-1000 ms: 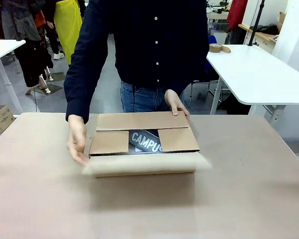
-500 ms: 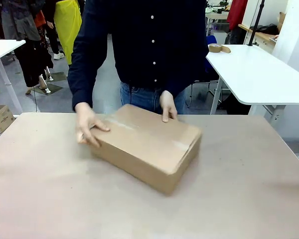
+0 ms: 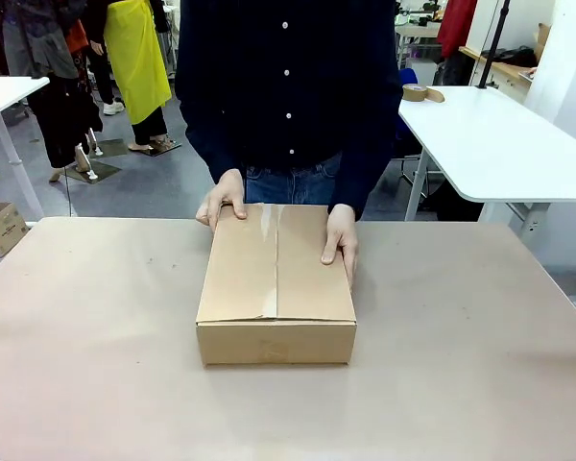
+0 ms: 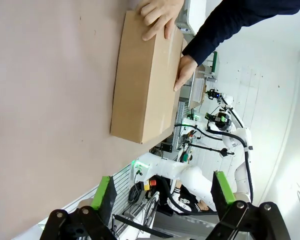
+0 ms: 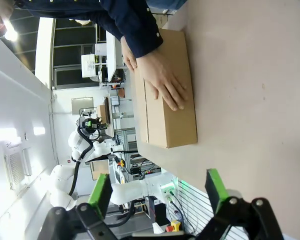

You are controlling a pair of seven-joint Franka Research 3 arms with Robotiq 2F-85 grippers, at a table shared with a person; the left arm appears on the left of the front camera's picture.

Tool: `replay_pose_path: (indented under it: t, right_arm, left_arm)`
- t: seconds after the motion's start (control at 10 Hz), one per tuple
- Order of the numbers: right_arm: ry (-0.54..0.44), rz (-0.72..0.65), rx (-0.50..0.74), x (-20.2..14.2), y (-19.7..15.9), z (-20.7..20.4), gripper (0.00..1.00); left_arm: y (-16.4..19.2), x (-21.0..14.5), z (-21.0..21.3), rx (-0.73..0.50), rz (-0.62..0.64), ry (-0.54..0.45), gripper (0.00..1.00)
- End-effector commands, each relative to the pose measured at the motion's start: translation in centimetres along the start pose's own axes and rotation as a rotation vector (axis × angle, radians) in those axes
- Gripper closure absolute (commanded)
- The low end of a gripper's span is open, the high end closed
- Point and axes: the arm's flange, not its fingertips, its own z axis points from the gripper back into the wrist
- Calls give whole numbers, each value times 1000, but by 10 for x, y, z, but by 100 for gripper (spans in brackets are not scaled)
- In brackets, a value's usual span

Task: Pack the gift set into the box.
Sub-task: Press and hold the closed box until the human finishes sealing it.

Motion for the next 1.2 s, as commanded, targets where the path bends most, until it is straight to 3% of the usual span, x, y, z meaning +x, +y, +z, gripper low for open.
replay_pose_path:
  t: [0.0, 0.3, 0.4, 0.5, 0.6, 0.8, 0.9, 1.0, 1.1]
  right_arm:
    - [-3, 26, 15, 1, 0, 0, 0]
    - [0, 0, 0, 0, 0, 0, 0]
    - [180, 290, -7, 13, 27, -47, 0]
    - [272, 513, -1, 23, 51, -95, 0]
    - [384, 722, 97, 24, 68, -148, 0]
    - [443, 1066, 182, 7, 70, -221, 0]
    - [285, 1171, 11, 8, 64, -222, 0]
    - [418, 683, -6, -10, 90, -209, 0]
    - [418, 683, -6, -10, 90, -209, 0]
  left_arm:
    - [3, -3, -1, 7, -15, 0, 0]
    - [0, 0, 0, 0, 0, 0, 0]
    - [-31, 7, -39, -21, -297, 150, 0]
    - [-57, 11, -82, -87, -623, 259, 0]
    - [-68, 12, -128, -147, -894, 308, 0]
    - [-57, 15, -192, -288, -1074, 342, 0]
    - [-45, 23, -201, -203, -1059, 313, 0]
    - [-88, 3, -187, -30, -734, 285, 0]
    - [-88, 3, -187, -30, -734, 285, 0]
